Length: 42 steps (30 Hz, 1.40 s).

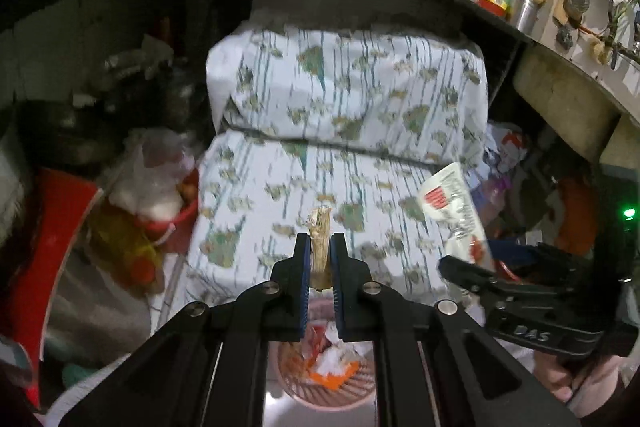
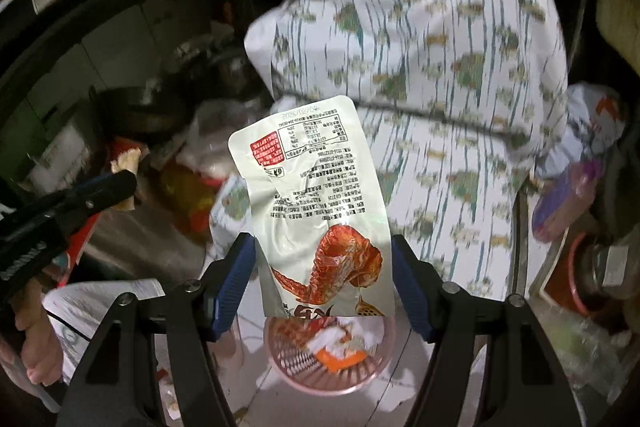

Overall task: Collect trash
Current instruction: 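Lift the packet and crumb and carry them over the pink basket, then open both tools to drop the packet and crumb into the basket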

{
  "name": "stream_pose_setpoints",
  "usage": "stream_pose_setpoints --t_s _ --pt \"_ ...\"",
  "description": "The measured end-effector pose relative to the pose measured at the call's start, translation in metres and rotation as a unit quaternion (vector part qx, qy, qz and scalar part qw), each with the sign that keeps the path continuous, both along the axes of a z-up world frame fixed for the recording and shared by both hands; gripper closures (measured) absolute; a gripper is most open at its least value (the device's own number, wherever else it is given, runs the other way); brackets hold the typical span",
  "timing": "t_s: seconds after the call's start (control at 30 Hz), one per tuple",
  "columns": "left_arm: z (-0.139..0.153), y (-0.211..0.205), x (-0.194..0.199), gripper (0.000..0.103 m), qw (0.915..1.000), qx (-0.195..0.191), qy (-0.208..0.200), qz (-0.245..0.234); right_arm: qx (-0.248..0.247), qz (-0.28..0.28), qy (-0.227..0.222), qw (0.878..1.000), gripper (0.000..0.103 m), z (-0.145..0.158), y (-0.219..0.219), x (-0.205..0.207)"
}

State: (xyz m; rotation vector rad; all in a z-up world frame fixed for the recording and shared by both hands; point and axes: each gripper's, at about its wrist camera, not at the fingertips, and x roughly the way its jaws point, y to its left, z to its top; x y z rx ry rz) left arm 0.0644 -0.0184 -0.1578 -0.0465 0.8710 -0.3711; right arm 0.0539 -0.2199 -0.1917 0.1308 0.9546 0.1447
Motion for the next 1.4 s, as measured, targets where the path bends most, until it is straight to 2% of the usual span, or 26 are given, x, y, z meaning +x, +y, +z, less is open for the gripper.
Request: stream_pose_setpoints --t_s 0.13,0.27,0.4,0.5,0.57,0.67,0.83,1.03,1.07,1.13,1.2,1.23,1.4 --pt "-0.024 -0.001 0.001 0.092 0.9997 0.019 0.012 0.002 -0.009 -0.002 0.027 1.0 0.037 -0.029 0.003 -0.003" --pt "-0.064 -0.007 0.008 0.092 0.9977 0.022 0.064 -0.008 -0.009 -0.003 0.064 0.998 0.037 -0.062 0.004 -0.004" --pt "-0.115 -0.022 0.014 0.092 0.9908 0.031 0.129 -0.026 -0.013 0.003 0.103 0.995 0.036 -0.091 0.008 -0.004" --pt "-0.136 -0.024 0.015 0.092 0.9872 0.027 0.155 -0.027 -0.014 0.003 0.121 0.992 0.036 -0.108 0.008 -0.004" --pt "-0.146 -0.024 0.014 0.092 0.9856 0.023 0.166 -0.028 -0.01 0.002 0.132 0.991 0.036 -0.119 0.008 -0.004" --pt "-0.158 -0.028 0.014 0.092 0.9834 0.039 0.174 -0.037 -0.006 0.005 0.151 0.989 0.036 -0.136 0.007 -0.001" --pt "-0.177 -0.03 0.018 0.092 0.9787 0.038 0.199 -0.034 -0.003 0.004 0.165 0.986 0.035 -0.151 0.005 0.004" --pt "-0.181 -0.033 0.022 0.092 0.98 0.046 0.189 -0.043 0.014 -0.016 0.169 0.985 0.032 -0.156 -0.005 0.009" --pt "-0.182 -0.032 0.024 0.088 0.9797 0.043 0.191 -0.041 0.013 -0.022 0.167 0.986 0.032 -0.156 -0.007 0.01" --pt "-0.183 -0.031 0.027 0.075 0.9787 0.034 0.199 -0.037 0.012 -0.035 0.161 0.986 0.032 -0.153 -0.013 0.011" --pt "-0.183 -0.031 0.028 0.045 0.9795 0.036 0.196 -0.032 0.012 -0.046 0.154 0.987 0.032 -0.15 -0.019 0.012" --pt "-0.182 -0.032 0.029 0.043 0.9807 0.038 0.19 -0.03 0.012 -0.053 0.15 0.987 0.031 -0.148 -0.022 0.013" --pt "-0.178 -0.037 0.029 0.042 0.9828 0.05 0.175 -0.033 0.011 -0.065 0.138 0.988 0.031 -0.141 -0.029 0.016"
